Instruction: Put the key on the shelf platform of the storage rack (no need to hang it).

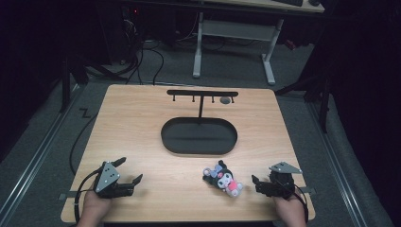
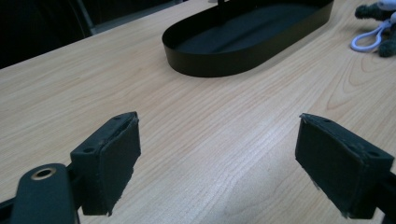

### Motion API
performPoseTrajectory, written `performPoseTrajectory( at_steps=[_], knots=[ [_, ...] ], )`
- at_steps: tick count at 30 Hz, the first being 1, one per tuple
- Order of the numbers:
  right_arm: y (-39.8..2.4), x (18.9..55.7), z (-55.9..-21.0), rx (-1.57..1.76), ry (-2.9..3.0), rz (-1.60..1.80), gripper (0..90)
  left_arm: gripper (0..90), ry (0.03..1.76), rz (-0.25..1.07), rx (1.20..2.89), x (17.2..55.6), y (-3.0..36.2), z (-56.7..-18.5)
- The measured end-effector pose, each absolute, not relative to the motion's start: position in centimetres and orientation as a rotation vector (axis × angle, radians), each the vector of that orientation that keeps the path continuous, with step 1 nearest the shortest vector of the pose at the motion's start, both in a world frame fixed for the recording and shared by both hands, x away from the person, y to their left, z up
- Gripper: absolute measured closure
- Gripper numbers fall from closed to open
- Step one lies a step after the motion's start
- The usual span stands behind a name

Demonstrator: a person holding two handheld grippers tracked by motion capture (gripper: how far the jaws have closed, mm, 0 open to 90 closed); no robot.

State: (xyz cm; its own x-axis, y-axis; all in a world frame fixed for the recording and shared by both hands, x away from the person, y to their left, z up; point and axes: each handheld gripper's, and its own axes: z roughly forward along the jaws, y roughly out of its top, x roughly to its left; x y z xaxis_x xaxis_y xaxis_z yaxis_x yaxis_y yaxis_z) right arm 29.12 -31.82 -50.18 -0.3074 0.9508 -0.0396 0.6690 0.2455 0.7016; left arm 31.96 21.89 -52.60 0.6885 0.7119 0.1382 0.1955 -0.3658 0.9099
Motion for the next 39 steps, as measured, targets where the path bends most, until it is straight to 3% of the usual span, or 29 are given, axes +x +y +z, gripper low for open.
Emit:
performPoseTrajectory(
  at_steps=[16,39],
  knots=[
    [-29.9,30.5,-47.6,1.487,2.18,0.732,15.1,15.1,0.7,0.606,1.847,32.3,22.4,-52.2],
    [-28.7,33.0,-47.0,1.5,2.356,0.606,14.7,15.1,0.661,0.61,1.867,32.1,22.0,-52.2]
  ],
)
